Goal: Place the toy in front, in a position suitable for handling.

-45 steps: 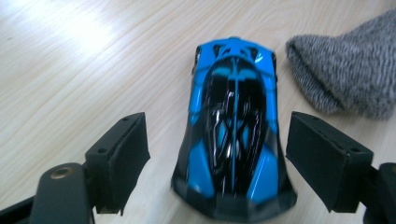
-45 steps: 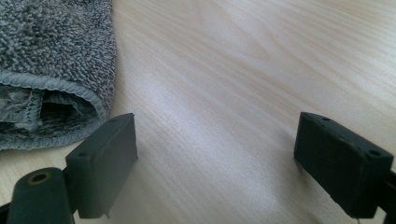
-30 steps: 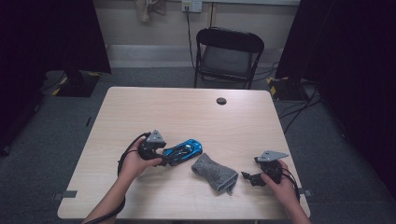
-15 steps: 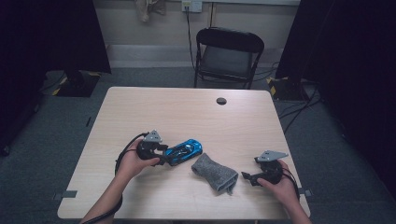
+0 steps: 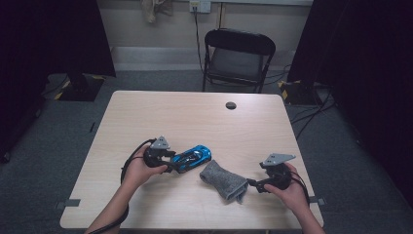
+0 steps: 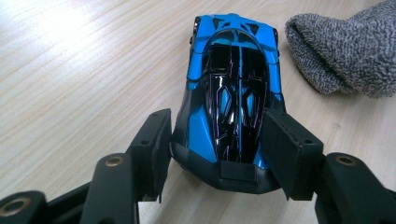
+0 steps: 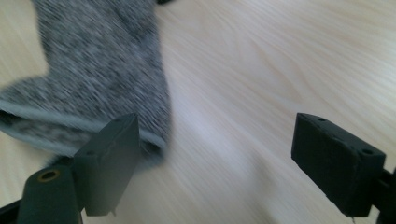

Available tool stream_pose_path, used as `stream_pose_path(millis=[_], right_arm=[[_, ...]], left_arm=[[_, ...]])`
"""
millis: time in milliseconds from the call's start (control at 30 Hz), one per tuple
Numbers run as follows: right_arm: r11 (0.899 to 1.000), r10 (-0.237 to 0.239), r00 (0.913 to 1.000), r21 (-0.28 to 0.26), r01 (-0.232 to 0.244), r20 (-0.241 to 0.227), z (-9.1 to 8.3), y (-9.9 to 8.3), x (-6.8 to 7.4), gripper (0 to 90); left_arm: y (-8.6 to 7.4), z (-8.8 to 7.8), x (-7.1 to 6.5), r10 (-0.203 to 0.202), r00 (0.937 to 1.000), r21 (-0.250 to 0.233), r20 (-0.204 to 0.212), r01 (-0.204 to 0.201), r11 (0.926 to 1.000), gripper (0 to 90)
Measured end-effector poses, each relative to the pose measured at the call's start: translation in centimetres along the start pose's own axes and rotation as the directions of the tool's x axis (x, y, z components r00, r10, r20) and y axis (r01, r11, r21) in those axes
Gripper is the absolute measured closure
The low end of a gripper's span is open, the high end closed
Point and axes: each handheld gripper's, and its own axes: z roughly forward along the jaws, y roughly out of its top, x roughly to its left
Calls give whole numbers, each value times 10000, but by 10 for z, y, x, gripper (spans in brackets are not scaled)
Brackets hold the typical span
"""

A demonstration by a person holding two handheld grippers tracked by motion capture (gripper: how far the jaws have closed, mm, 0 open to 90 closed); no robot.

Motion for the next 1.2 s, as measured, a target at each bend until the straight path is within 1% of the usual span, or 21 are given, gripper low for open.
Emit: stream_pose_path(millis=[33, 100, 133, 267, 300, 367, 400, 433, 533, 600, 733, 767, 800, 833, 867, 933, 1000, 1033, 1067, 1133, 1200], right_arm=[[9999, -8, 9997, -117, 5, -242, 2, 7, 6, 153], [9999, -12, 9992, -150, 6, -404, 4, 11, 8, 153], [9997, -80, 9978, -219, 65, -655, 8, 18, 14, 155], [9989, -144, 9935, -467, 91, -1133, 14, 31, 24, 171], [9989, -144, 9935, -467, 91, -1133, 14, 31, 24, 171], [9978, -126, 9891, -667, 28, -1468, 17, 40, 32, 185], [9978, -126, 9891, -667, 28, -1468, 17, 40, 32, 185], [9972, -265, 9841, -732, 138, -1754, 21, 45, 38, 210], [9973, -386, 9806, -681, 259, -1923, 26, 47, 44, 242], [9986, -409, 9722, -430, 318, -2305, 37, 48, 50, 265], [9981, -609, 9688, -35, 619, -2401, 49, 46, 58, 326], [9965, -770, 9689, 144, 827, -2351, 56, 46, 63, 363], [9965, -770, 9689, 144, 827, -2351, 56, 46, 63, 363], [9939, -933, 9712, 372, 1039, -2194, 61, 46, 66, 414], [9926, -1037, 9713, 395, 1146, -2141, 62, 47, 66, 439], [9933, -963, 9757, 443, 1069, -1967, 64, 48, 66, 502], [9927, -945, 9775, 557, 1067, -1883, 65, 49, 66, 603], [9927, -945, 9775, 557, 1067, -1883, 65, 49, 66, 603], [9932, -923, 9780, 521, 1037, -1869, 66, 50, 65, 652], [9933, -907, 9780, 540, 1025, -1881, 67, 50, 65, 671], [9958, -634, 9802, 536, 746, -1876, 65, 52, 65, 698]], left_arm=[[0, 0, 0, 13, 10000, 10, -11, -13, 10000, 440], [0, 0, 0, 25, 10000, 17, -27, -25, 10000, 440], [0, 0, -1, 65, 10000, 30, -45, -64, 10000, 441], [1, 0, -1, 54, 10000, 50, -52, -54, 10000, 441], [1, 0, -1, 48, 10000, 83, -84, -48, 10000, 441], [2, 0, -2, 129, 9999, 116, -108, -128, 9999, 441], [2, 0, -2, 129, 9999, 116, -108, -128, 9999, 440], [2, 0, -2, 126, 9999, 111, -111, -124, 9999, 441], [1, 0, -2, 128, 9998, 97, -124, -127, 9999, 441], [1, 0, -3, 139, 9998, 79, -153, -138, 9999, 441], [1, 0, -3, 159, 9997, 75, -200, -158, 9998, 440], [1, -1, -3, 154, 9997, 81, -205, -152, 9999, 440], [1, -1, -3, 154, 9997, 81, -205, -152, 9999, 440], [1, 0, -3, 148, 9997, 56, -197, -147, 9999, 440], [1, 0, -3, 145, 9997, 61, -195, -144, 9999, 440], [1, 0, -3, 148, 9997, 64, -189, -147, 9999, 440], [1, 0, -3, 134, 9998, 71, -177, -133, 9999, 440], [1, 0, -3, 133, 9998, 66, -176, -132, 9999, 440], [1, 0, -3, 135, 9998, 67, -173, -133, 9999, 440], [1, 0, -3, 124, 9998, 84, -152, -123, 9999, 440], [2, 0, -3, 170, 9997, 154, -170, -167, 9997, 440]])
